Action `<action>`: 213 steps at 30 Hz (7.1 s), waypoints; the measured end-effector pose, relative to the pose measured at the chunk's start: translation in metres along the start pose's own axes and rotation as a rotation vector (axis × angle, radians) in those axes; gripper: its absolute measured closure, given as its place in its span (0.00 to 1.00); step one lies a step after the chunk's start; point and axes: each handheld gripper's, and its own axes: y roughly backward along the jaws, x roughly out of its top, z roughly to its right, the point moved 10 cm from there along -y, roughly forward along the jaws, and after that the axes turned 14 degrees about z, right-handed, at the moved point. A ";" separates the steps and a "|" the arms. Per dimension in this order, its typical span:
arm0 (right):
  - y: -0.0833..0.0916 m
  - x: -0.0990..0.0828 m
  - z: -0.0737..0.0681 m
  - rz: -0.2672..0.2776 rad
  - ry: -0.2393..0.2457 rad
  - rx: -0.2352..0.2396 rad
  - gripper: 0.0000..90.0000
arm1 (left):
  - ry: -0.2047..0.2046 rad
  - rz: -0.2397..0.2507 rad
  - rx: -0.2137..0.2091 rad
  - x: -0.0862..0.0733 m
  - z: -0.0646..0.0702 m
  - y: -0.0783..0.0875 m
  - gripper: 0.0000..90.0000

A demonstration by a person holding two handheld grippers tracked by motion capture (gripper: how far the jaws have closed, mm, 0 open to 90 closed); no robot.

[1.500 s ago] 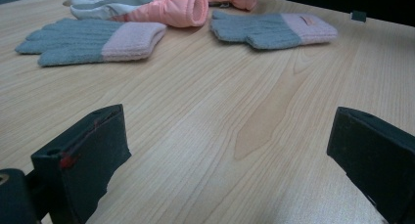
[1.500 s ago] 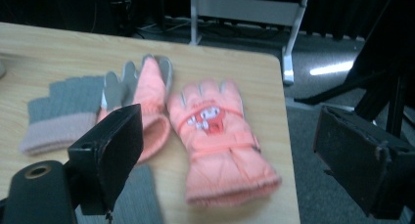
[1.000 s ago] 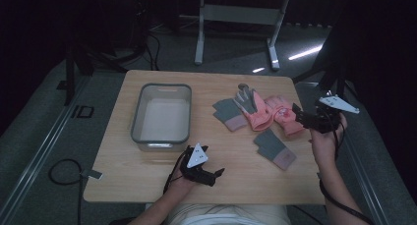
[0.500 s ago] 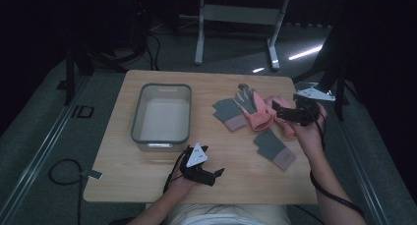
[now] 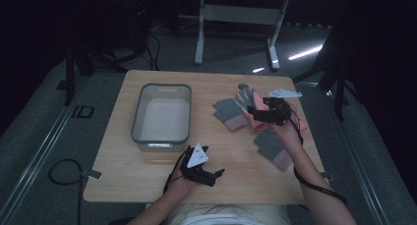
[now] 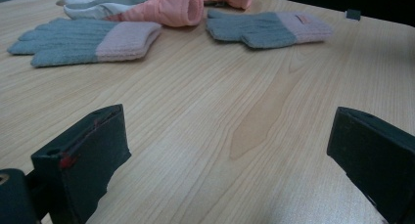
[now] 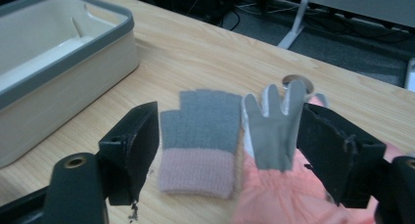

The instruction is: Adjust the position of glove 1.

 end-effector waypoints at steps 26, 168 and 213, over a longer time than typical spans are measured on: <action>-0.088 -0.058 -0.015 -0.198 0.028 0.106 0.64 | 0.002 0.004 -0.004 0.000 0.000 0.000 0.01; 0.074 -0.159 0.038 -0.373 0.101 0.096 0.84 | -0.017 -0.004 0.021 0.000 0.000 0.000 0.01; 0.086 -0.158 0.023 -0.301 -0.325 -0.409 0.91 | -0.035 -0.006 0.026 -0.001 0.001 0.000 0.01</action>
